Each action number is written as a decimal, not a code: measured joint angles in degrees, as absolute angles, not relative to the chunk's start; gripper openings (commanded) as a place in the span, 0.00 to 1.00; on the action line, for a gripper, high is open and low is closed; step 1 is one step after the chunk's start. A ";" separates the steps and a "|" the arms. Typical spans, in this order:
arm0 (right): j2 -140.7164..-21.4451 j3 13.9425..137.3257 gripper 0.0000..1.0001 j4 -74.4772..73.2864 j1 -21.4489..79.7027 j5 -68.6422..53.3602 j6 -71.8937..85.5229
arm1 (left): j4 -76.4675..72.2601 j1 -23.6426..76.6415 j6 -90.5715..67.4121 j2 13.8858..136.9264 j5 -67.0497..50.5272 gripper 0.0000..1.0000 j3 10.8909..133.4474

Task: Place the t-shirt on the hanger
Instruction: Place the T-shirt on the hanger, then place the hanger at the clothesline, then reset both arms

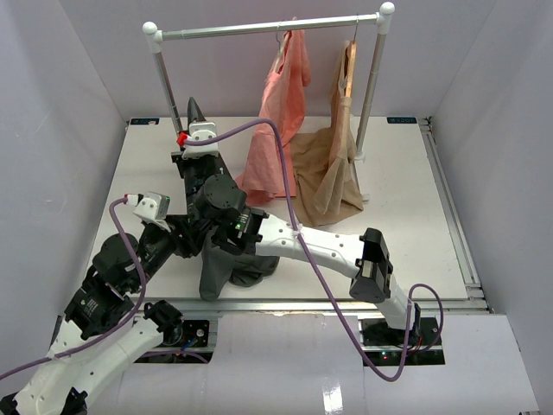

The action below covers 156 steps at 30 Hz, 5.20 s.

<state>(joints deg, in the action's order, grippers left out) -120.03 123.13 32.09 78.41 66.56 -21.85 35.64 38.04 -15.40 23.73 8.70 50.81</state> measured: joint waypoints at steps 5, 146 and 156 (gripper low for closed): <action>-120.03 122.96 0.08 33.17 78.39 67.56 -21.67 | 35.49 38.04 -15.23 24.76 9.67 0.55 49.88; -34.19 50.38 0.90 -11.45 78.08 58.09 14.69 | 20.02 23.76 -12.94 50.16 -16.80 0.98 64.61; -37.02 46.04 0.90 -16.62 78.08 58.30 18.00 | 3.38 23.86 -25.32 36.78 -26.81 0.98 35.77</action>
<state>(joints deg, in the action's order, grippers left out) -37.02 46.04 -16.62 78.08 58.30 18.00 3.38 23.86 -25.32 36.78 -26.81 35.77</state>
